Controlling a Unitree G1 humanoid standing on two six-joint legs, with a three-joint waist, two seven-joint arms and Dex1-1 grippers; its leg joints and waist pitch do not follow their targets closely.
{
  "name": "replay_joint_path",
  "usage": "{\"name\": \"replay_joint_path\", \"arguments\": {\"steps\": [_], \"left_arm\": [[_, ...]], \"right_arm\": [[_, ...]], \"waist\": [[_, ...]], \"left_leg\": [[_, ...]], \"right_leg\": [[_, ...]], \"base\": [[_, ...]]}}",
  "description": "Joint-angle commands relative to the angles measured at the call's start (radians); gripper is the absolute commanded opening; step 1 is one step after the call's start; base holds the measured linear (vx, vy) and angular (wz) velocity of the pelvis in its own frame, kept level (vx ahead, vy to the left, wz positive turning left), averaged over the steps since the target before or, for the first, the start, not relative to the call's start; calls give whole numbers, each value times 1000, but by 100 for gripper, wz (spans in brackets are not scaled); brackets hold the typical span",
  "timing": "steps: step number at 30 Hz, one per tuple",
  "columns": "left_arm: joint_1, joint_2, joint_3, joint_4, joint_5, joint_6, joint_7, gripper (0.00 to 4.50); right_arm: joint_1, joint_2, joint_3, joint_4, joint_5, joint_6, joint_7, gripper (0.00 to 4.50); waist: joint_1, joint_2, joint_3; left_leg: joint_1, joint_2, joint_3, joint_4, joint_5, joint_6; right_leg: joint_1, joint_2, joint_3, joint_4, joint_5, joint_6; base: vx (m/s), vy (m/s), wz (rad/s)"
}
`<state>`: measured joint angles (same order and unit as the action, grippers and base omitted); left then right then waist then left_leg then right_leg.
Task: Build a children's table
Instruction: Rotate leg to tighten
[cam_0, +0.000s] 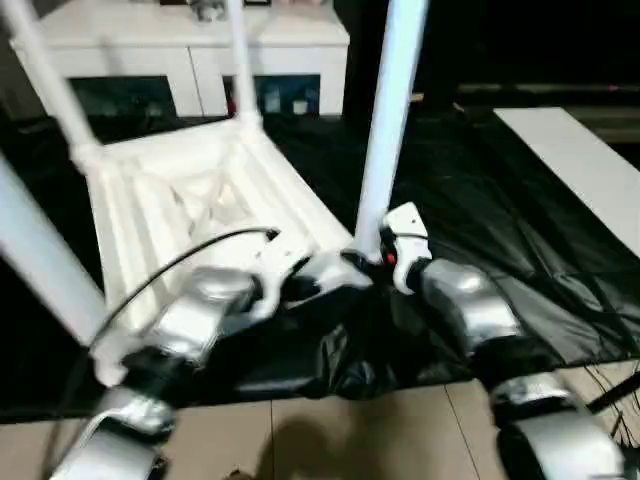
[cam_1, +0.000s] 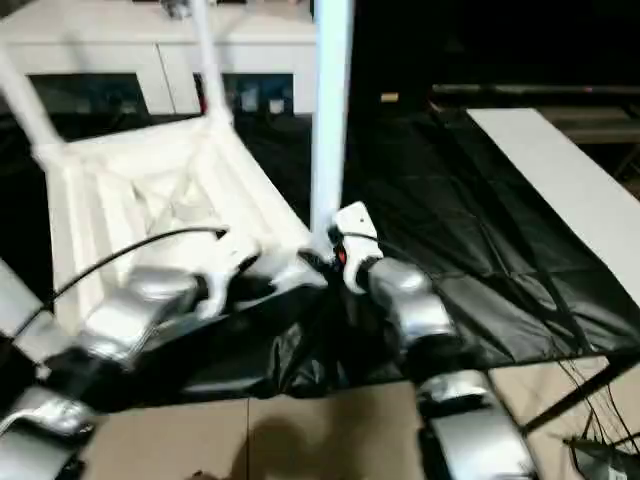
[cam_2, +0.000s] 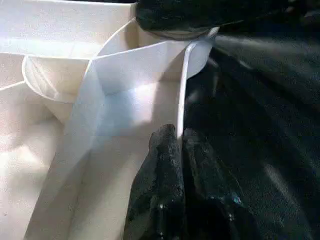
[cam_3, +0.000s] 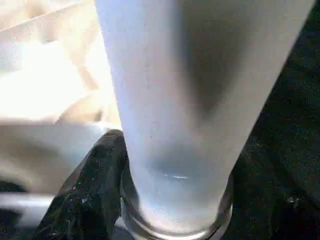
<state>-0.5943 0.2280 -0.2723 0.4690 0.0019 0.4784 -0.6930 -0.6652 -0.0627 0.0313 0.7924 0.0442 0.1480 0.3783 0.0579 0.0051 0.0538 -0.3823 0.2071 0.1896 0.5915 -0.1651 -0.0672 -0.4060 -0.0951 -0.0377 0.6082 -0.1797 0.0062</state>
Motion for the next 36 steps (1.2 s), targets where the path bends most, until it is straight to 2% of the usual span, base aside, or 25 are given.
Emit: {"name": "replay_joint_path", "arguments": {"steps": [1,2,4,5,6,7,9,12,14,15,16,17,18,19,21,22,23,25,30,31,34,36], "left_arm": [[-55,-22,45,104,69,1,208,0],[-62,-27,39,114,74,-5,210,0],[-67,-29,30,118,80,-9,207,0],[-69,-27,22,120,84,-10,195,0],[-70,-27,18,121,86,-7,186,0],[-70,-25,15,121,87,-4,177,0],[-67,-17,8,114,87,3,159,0],[-58,10,-8,106,87,0,120,0],[-39,39,-26,79,83,-17,44,0],[-27,56,-42,59,81,-43,-3,0],[-25,58,-44,56,80,-47,-9,0],[-9,77,-59,28,72,-56,-60,0],[-5,81,-62,20,69,-51,-70,0],[17,106,-76,-18,52,-61,-135,0],[68,184,-119,-101,28,-167,-284,0],[68,184,-119,-101,28,-167,-284,0],[84,206,-125,-133,4,-157,-334,0],[120,262,-136,-200,-26,-153,-420,0],[144,312,-132,-233,-23,-148,-459,0],[150,320,-131,-244,-29,-143,-468,0],[165,343,-124,-274,-46,-134,-486,0],[167,346,-123,-275,-47,-135,-486,0]], "right_arm": [[-5,83,35,51,-22,10,-89,264],[-15,91,48,59,-36,-7,-92,264],[-27,102,51,64,-35,-13,-81,264],[-31,106,51,60,-28,-17,-55,299],[-30,107,52,47,-23,-25,-23,299],[-28,105,57,33,-23,-35,0,334],[-24,100,66,11,-23,-48,34,339],[-18,74,83,-16,-14,-65,110,367],[-8,22,109,-43,-17,-84,212,378],[0,-5,121,-63,-11,-82,271,385],[2,-9,122,-66,-10,-82,279,397],[15,-45,137,-93,-5,-83,356,397],[18,-54,141,-99,-6,-86,374,397],[36,-99,166,-121,-16,-112,448,397],[66,-186,188,-150,-21,-155,586,397],[66,-186,188,-150,-21,-155,586,397],[66,-197,183,-150,-18,-159,598,397],[69,-231,177,-165,-9,-173,638,397],[92,-300,191,-242,20,-145,742,397],[98,-316,196,-258,24,-139,765,397],[134,-397,206,-334,36,-108,868,397],[139,-406,201,-344,42,-96,878,397]], "waist": [[-6,7,-59],[-7,8,-60],[-5,6,-61],[-6,10,-60],[-6,8,-62],[-6,7,-62],[-7,5,-61],[-24,3,-60],[-33,4,-60],[-32,6,-62],[-30,8,-63],[-31,8,-66],[-29,8,-71],[-23,9,-68],[-15,10,-72],[-15,11,-73],[-14,13,-74],[-14,13,-74],[-13,8,-70],[-9,8,-69],[1,6,-66],[7,6,-64]], "left_leg": [[28,8,-14,-83,-410,-51],[35,6,-15,-82,-432,-58],[27,7,-17,-85,-430,-48],[26,7,-17,-85,-429,-48],[27,8,-16,-85,-428,-46],[27,8,-16,-85,-427,-44],[22,8,-16,-86,-420,-39],[6,6,-24,-92,-410,-34],[1,6,-28,-92,-411,-32],[2,6,-30,-90,-409,-26],[5,9,-30,-90,-403,-22],[6,11,-27,-87,-369,-17],[10,13,-27,-85,-356,-11],[13,15,-20,-81,-334,7],[14,18,-19,-78,-305,18],[13,19,-18,-76,-293,22],[14,18,-15,-74,-262,29],[14,18,-15,-75,-238,34],[18,19,-12,-76,-248,38],[22,19,-10,-77,-266,33],[24,20,-9,-78,-285,27],[27,20,-7,-80,-297,20]], "right_leg": [[14,-32,19,-101,-461,-119],[10,-30,16,-104,-472,-116],[18,-32,16,-101,-450,-114],[18,-32,16,-100,-443,-114],[18,-32,16,-100,-430,-115],[18,-31,17,-99,-422,-118],[21,-30,17,-96,-405,-124],[36,-32,12,-91,-413,-115],[39,-34,10,-92,-425,-116],[40,-35,8,-95,-421,-120],[40,-37,10,-96,-400,-127],[38,-36,13,-90,-324,-160],[40,-34,12,-85,-281,-178],[37,-33,12,-82,-234,-214],[40,-34,14,-75,-183,-231],[40,-33,14,-72,-156,-241],[41,-29,14,-61,-88,-260],[46,-29,11,-54,-46,-282],[45,-26,14,-57,-80,-278],[42,-27,16,-62,-116,-270],[41,-28,19,-65,-155,-255],[38,-27,20,-69,-185,-251]], "base": [[0,0,0],[0,0,0],[0,0,0],[0,0,0],[0,0,0],[0,0,0],[0,0,0],[0,0,0],[0,0,0],[0,0,0],[0,0,0],[0,0,0],[0,0,0],[0,0,0],[30,-4,2],[65,-4,3],[65,-4,3],[0,0,0],[0,0,0],[0,0,0],[0,0,0],[0,0,0]]}}
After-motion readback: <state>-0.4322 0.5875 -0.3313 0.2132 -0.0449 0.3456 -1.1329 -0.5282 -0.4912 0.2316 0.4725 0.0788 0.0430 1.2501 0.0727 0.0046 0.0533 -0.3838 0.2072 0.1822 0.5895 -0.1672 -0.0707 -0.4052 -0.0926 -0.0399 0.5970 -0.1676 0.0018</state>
